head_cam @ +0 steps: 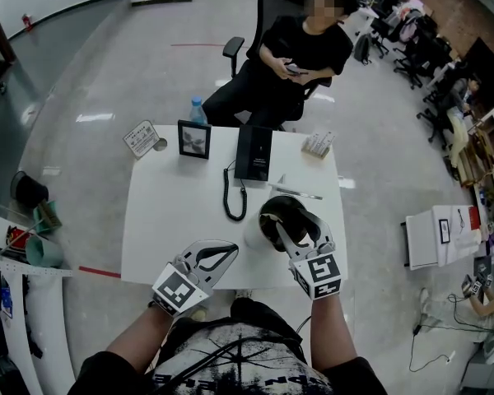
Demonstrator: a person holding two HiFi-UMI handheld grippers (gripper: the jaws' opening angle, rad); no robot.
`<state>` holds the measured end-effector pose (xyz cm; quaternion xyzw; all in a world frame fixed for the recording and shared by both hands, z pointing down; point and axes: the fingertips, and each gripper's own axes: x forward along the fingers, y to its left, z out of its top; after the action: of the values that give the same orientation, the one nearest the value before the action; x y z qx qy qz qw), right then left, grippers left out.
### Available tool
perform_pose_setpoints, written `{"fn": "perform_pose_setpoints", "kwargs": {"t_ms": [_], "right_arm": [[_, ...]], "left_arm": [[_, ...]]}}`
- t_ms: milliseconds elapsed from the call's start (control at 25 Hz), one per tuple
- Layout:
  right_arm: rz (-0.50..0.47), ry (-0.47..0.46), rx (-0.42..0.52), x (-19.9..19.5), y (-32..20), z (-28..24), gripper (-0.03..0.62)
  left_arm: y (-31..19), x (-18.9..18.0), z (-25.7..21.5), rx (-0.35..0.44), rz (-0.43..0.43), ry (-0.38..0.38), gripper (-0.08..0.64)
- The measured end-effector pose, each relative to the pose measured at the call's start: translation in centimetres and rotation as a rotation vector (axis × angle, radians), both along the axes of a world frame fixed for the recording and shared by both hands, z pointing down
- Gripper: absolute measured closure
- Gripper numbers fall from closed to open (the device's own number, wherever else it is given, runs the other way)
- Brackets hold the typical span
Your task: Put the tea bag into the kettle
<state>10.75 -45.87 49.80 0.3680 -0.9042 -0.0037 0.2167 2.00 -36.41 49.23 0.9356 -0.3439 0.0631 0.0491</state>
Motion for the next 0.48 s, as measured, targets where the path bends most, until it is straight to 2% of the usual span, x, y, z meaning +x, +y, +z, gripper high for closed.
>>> {"fn": "perform_pose_setpoints", "kwargs": {"t_ms": [280,480], "right_arm": [[0.007,-0.025,0.041,-0.5,1.8,-1.3,0.414],[0.001,-0.081,0.076,-1.3,4.0,-2.9,0.516]], "left_arm": [[1.2,-0.9,-0.7,0.014,0.023,-0.01,0.552],[2.1,-1.9,-1.3,0.025,0.033,-0.014,0.552]]}}
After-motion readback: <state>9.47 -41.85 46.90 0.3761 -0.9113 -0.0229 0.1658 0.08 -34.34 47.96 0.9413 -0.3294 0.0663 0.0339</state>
